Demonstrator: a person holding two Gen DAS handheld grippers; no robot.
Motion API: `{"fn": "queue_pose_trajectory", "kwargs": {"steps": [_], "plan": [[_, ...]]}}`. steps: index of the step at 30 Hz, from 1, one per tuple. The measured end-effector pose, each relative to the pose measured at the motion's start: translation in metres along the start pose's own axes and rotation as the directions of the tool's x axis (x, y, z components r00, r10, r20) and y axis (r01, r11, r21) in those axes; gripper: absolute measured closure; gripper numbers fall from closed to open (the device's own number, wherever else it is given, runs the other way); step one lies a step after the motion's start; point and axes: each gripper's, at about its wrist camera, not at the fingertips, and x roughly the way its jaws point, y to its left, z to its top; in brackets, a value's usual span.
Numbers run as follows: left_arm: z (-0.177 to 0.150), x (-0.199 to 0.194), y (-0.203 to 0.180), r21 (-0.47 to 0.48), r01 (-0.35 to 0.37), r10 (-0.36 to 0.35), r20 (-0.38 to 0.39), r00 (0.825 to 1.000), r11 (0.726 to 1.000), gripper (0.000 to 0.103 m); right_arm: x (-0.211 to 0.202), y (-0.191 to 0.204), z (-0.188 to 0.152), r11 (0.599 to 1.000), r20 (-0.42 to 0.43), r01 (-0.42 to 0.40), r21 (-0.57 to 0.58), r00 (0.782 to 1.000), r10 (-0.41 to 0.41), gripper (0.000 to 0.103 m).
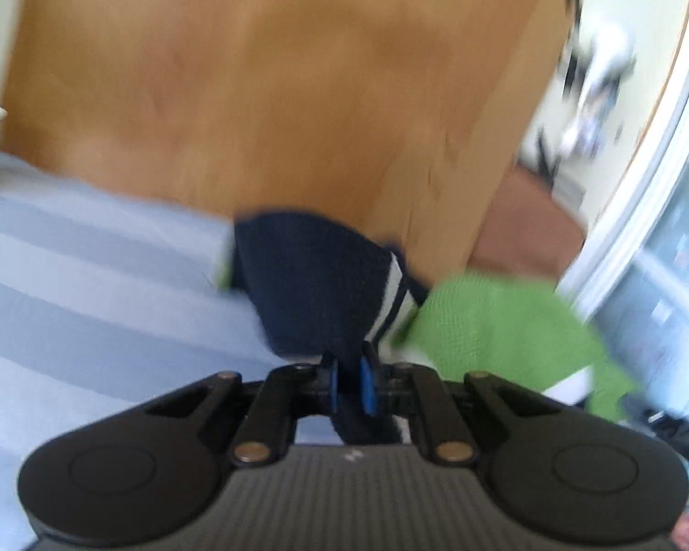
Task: Fold small clothes
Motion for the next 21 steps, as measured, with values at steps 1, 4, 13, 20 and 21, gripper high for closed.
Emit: {"fn": "queue_pose_trajectory", "kwargs": {"steps": [1, 4, 13, 20, 21], "plan": [[0.002, -0.023, 0.008, -0.025, 0.016, -0.016, 0.027, 1.000, 1.000, 0.094, -0.001, 0.002, 0.000, 0.999, 0.002, -0.034, -0.004, 0.999, 0.034, 0.093], [-0.012, -0.090, 0.023, -0.046, -0.023, 0.026, 0.060, 0.998, 0.999, 0.094, -0.004, 0.020, -0.008, 0.984, -0.046, -0.167, -0.056, 0.985, 0.164, 0.093], [-0.080, -0.138, 0.017, 0.085, -0.120, 0.129, -0.113, 0.985, 0.989, 0.079, -0.007, 0.035, -0.042, 0.928, -0.336, -0.321, -0.190, 0.909, 0.245, 0.068], [-0.032, -0.096, -0.006, 0.231, -0.109, 0.105, 0.032, 0.994, 0.967, 0.049, -0.026, -0.015, 0.004, 0.973, -0.148, -0.217, -0.075, 0.968, 0.204, 0.056], [-0.029, -0.081, -0.005, 0.243, -0.108, 0.108, 0.016, 0.994, 0.964, 0.048, -0.021, -0.019, 0.006, 0.977, -0.147, -0.202, -0.072, 0.971, 0.190, 0.054]]}}
